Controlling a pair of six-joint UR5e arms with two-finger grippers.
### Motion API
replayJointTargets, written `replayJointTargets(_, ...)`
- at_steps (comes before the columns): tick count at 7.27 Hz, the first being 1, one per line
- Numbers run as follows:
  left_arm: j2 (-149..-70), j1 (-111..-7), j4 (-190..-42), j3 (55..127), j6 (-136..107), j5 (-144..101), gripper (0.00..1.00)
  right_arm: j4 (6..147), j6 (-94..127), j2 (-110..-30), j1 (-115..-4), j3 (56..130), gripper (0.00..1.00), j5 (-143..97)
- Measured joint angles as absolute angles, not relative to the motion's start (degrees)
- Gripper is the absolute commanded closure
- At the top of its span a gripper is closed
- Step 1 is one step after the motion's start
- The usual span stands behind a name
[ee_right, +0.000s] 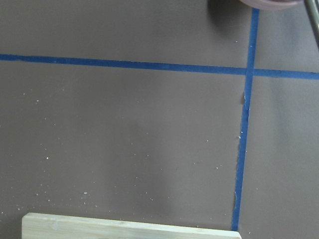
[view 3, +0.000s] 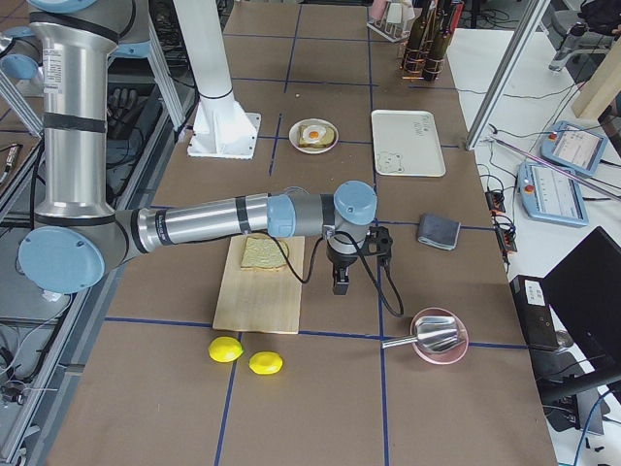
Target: Make sandwich and place on tray
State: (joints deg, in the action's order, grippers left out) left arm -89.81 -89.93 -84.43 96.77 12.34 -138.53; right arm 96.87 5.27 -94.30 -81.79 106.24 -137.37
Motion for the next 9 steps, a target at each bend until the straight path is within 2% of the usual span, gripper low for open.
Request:
replayJointTargets(3, -89.4, -88.6, -90.8, 97.0, 12.3, -142.6, 0.00, 93.6, 9.8, -97.5, -76.5, 109.9, 0.00, -137.3)
replayJointTargets(7, -89.3, -87.4, -93.7, 98.4, 11.9, -147.6, 0.00, 53.6, 32.7, -117.5, -65.7, 109.9, 0.00, -134.9)
replayJointTargets(9, -89.3, -87.4, -94.0, 98.8, 11.6, -147.6, 0.00, 40.1, 39.7, -120.3, -62.1, 104.8, 0.00, -134.4)
